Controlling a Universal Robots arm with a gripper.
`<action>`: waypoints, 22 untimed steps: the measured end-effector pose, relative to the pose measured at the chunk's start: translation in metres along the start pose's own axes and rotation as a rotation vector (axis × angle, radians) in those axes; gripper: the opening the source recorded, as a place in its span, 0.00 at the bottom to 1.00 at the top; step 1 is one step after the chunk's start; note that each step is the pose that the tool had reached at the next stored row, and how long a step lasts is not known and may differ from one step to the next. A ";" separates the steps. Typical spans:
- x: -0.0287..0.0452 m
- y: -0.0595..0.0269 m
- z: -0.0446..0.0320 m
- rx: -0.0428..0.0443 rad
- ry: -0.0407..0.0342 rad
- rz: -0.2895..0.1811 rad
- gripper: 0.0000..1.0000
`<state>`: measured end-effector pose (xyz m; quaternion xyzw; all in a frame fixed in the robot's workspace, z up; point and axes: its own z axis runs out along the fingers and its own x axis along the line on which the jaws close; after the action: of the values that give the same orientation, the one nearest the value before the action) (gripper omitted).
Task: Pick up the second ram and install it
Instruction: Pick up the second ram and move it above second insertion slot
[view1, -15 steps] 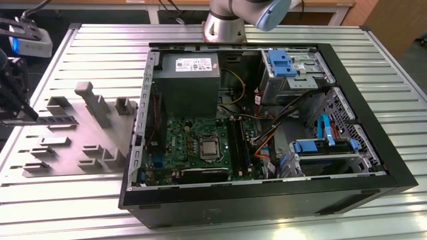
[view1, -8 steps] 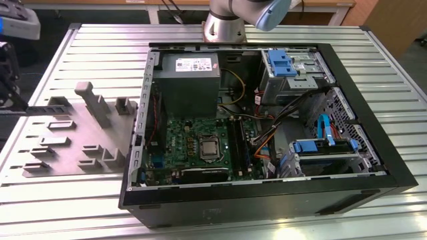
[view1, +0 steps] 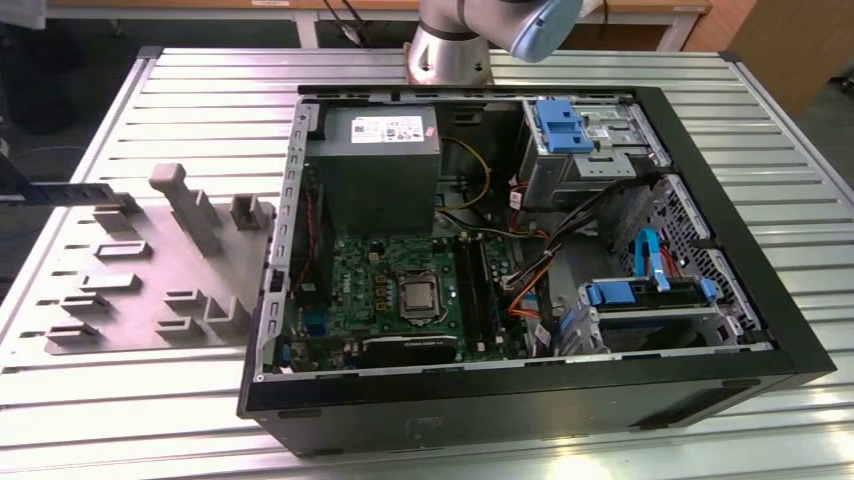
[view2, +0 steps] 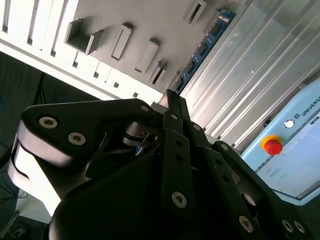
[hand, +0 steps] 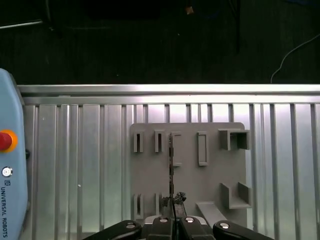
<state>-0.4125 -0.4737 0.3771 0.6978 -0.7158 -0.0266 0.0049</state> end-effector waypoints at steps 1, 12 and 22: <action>-0.0002 0.0002 -0.0039 0.0002 -0.0001 0.000 0.11; -0.0015 0.0016 -0.0357 0.0004 -0.0001 0.000 0.11; -0.0016 -0.0012 -0.0360 0.0004 0.0000 0.000 0.11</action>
<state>-0.4097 -0.4733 0.4130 0.6978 -0.7158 -0.0265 0.0047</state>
